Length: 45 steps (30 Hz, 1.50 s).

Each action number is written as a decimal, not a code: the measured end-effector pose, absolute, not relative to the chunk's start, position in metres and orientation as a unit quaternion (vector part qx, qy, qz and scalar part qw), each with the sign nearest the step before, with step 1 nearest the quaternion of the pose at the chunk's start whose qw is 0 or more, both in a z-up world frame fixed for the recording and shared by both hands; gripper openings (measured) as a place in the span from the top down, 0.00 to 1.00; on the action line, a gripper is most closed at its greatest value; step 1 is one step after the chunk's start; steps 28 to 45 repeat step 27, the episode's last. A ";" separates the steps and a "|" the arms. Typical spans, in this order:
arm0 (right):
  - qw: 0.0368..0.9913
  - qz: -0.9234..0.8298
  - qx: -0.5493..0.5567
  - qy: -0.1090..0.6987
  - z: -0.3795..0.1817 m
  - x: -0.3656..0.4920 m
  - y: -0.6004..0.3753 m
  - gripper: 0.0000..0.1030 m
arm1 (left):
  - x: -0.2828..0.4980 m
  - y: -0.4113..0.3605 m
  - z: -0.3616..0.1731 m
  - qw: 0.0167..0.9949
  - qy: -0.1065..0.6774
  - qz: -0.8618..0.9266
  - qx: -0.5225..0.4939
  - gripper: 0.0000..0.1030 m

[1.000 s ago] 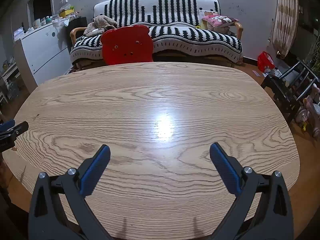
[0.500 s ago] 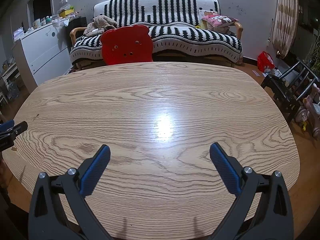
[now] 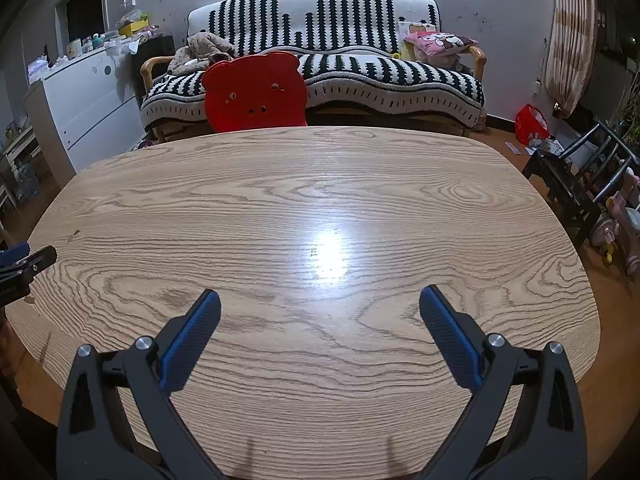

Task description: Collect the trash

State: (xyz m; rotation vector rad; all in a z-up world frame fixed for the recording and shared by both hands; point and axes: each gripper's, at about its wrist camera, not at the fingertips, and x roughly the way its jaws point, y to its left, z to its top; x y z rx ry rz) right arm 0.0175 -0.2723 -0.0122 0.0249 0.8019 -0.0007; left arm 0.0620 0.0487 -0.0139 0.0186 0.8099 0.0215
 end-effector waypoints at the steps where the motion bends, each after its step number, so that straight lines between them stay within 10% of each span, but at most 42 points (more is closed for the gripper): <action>1: 0.921 0.000 0.013 0.390 -0.012 0.017 -0.272 0.07 | 0.062 0.049 -0.014 0.919 0.394 0.010 0.010 0.06; 45: 0.920 0.001 0.014 0.391 -0.012 0.019 -0.274 0.07 | 0.062 0.049 -0.017 0.918 0.397 0.009 0.007 0.07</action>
